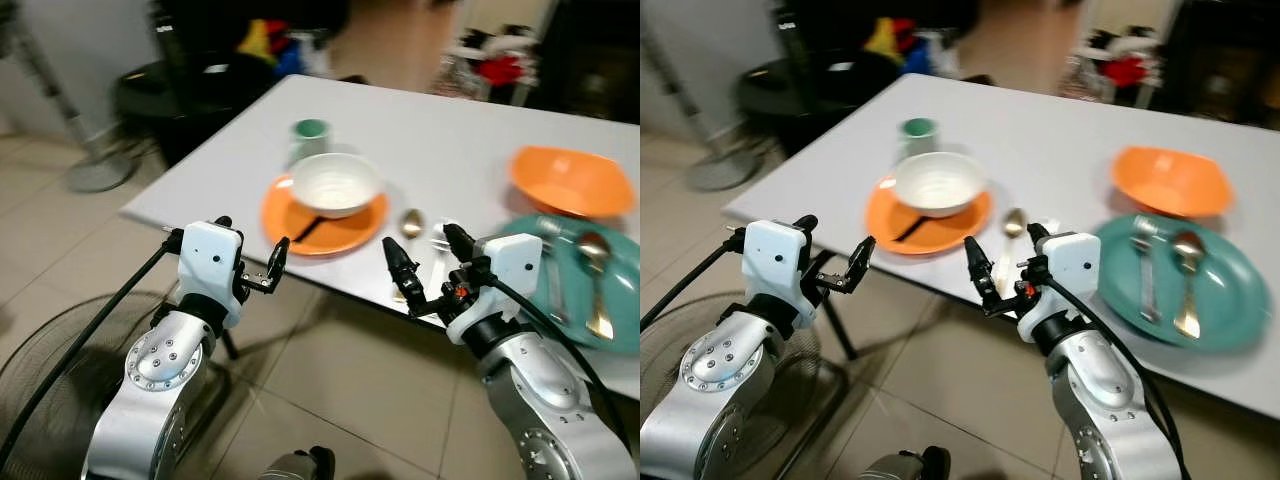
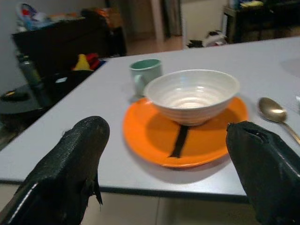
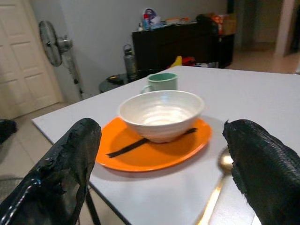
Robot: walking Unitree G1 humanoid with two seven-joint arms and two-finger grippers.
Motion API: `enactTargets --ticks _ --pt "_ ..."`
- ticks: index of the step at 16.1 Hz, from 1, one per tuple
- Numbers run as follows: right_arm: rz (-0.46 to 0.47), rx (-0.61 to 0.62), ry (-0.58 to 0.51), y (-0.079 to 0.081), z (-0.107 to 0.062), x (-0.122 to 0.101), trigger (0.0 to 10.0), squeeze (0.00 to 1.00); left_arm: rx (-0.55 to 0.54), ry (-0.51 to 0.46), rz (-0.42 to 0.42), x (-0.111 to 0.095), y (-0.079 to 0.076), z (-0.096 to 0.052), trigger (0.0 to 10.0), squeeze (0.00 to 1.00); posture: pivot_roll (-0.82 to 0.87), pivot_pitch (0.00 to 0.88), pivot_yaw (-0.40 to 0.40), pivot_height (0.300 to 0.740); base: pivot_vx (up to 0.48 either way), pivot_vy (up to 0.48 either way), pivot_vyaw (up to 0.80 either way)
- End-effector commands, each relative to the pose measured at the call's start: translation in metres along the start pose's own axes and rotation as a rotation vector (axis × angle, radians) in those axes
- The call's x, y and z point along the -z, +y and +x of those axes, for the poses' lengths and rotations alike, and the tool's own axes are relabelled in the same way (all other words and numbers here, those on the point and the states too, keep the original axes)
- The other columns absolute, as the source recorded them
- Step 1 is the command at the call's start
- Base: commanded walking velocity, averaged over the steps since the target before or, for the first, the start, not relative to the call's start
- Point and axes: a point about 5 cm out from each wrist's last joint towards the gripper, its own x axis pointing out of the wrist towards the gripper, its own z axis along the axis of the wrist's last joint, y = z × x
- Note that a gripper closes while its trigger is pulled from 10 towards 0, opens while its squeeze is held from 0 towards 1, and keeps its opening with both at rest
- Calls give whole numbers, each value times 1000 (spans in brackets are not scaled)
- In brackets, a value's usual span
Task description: Setting the table
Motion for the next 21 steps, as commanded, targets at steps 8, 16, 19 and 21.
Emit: enactTargets --ticks 8,16,19,21 --pt "35 -26 25 2 2 2 10000 1000 -35 8 20 1 5 -4 10000 0 100 0 68 740 0 0 800" --pt "65 -73 47 -1 4 5 10000 1000 -62 7 28 1 7 -7 10000 0 116 0 54 740 0 0 800" --pt "75 -66 50 -4 1 6 10000 1000 -61 13 23 2 5 -9 10000 0 116 0 54 740 0 0 800" --pt "84 -62 48 -5 3 6 10000 1000 -78 20 16 5 8 -9 10000 0 119 0 48 740 0 0 800"
